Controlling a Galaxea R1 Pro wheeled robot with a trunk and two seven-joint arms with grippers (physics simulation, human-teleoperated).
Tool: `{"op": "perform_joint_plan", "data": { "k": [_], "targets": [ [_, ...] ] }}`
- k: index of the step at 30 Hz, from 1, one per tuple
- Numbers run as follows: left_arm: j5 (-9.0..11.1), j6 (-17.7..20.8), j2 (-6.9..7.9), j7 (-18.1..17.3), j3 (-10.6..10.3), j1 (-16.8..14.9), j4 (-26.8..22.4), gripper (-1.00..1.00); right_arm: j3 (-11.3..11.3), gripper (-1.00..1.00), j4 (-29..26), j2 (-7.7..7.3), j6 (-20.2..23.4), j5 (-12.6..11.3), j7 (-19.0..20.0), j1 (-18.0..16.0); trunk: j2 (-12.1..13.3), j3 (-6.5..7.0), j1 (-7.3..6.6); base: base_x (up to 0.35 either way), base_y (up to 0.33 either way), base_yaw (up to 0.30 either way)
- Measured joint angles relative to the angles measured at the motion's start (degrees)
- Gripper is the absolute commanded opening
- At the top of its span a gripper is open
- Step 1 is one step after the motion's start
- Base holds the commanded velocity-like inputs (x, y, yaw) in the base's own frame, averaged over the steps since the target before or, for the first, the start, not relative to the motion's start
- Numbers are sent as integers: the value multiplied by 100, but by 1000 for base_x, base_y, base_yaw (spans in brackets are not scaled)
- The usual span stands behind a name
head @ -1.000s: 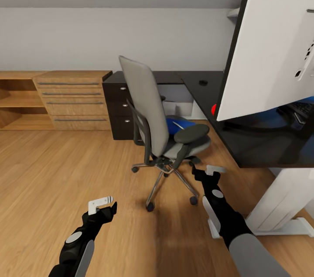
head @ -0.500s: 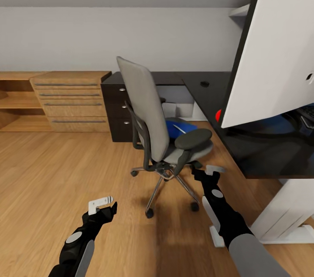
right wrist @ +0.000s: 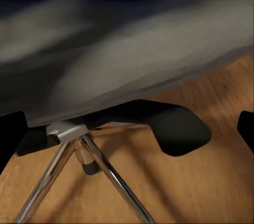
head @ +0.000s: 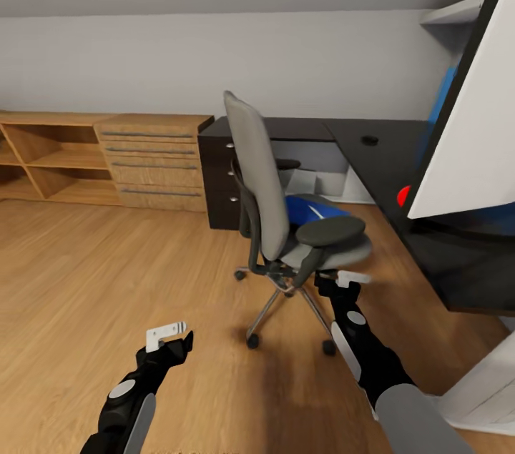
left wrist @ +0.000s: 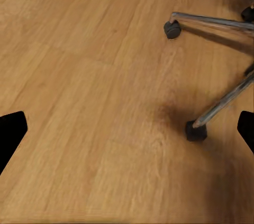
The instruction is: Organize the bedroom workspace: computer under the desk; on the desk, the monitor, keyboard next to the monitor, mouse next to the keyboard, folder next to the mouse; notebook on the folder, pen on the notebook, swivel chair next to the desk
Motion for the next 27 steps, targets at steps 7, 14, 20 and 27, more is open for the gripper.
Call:
{"op": "perform_joint_plan", "data": {
  "k": [7,14,20,27],
  "targets": [
    [1,4,-1,-3,-14,2,0,100,1,100,-4,0,0,1,4,1,0,0,0,-119,110,277],
    [2,7,-2,-8,-18,-1,0,100,9,100,3,16,0,1,8,1,0,0,0,-8,7,277],
    [5,15,-3,-20,-85,3,0,100,12,100,3,27,1,1,1,0,0,0,0,0,0,277],
    [9,13,-9,-18,-95,3,88,100,11,100,-3,27,0,-8,3,0,0,0,0,0,0,276]
  ]
}}
